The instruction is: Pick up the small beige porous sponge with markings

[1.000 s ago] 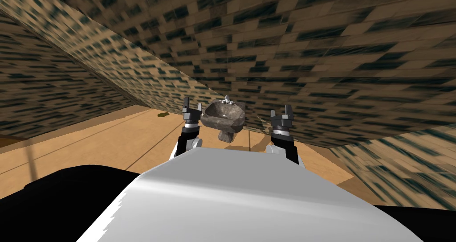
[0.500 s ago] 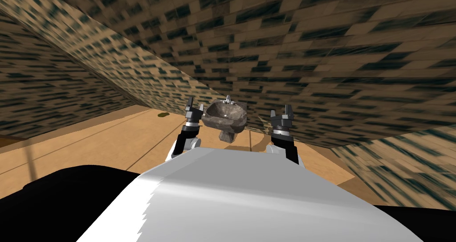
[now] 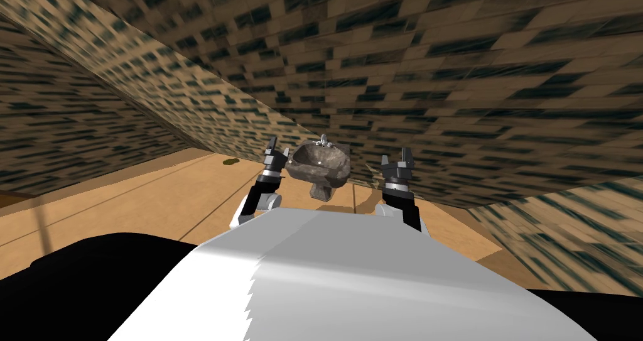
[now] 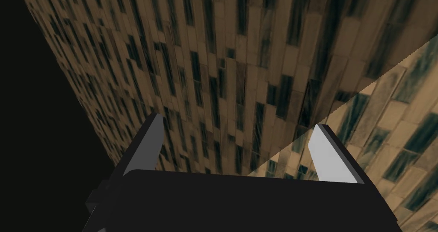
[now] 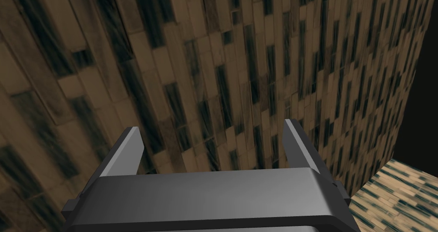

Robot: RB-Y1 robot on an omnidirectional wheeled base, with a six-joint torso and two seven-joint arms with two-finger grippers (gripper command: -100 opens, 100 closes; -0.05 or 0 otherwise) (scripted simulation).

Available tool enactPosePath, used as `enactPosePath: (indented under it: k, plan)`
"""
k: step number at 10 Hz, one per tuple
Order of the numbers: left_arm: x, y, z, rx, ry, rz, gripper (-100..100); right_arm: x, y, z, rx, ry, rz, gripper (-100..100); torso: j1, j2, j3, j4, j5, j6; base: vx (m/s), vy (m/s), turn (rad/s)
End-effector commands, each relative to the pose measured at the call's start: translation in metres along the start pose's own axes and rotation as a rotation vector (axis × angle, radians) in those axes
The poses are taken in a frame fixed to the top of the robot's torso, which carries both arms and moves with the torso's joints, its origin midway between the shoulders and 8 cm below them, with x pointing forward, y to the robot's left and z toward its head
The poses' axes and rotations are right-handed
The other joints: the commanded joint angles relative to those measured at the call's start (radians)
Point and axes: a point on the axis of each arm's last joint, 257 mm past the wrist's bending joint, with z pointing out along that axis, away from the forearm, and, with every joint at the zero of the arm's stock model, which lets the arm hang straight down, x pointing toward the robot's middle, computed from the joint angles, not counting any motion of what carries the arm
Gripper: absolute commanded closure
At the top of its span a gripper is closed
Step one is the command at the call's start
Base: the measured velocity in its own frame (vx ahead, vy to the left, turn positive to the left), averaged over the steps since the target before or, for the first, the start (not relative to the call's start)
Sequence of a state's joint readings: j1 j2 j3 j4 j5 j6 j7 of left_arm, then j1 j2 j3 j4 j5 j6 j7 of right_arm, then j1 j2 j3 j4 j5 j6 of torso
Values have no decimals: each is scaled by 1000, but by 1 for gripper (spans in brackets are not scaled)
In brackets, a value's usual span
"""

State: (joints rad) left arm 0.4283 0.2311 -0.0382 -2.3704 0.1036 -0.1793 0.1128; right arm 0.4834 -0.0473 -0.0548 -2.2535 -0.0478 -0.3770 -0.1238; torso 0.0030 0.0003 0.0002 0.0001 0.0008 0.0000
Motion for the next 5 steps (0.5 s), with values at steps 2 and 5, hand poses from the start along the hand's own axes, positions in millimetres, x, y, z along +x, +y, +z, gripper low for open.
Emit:
enactPosePath:
  k: [2, 5]
  plan:
    - [1, 10, 1, -57, 12, 5, -100, 0, 0, 0, 0, 0, 0, 0, 1, 0, 0, 0, 0, 0, 2, 58, -2]
    - [4, 20, 3, -122, 36, 17, -100, 0, 0, 0, 0, 0, 0, 0, 0, -1, 0, 0, 0, 0, 4, 50, 0]
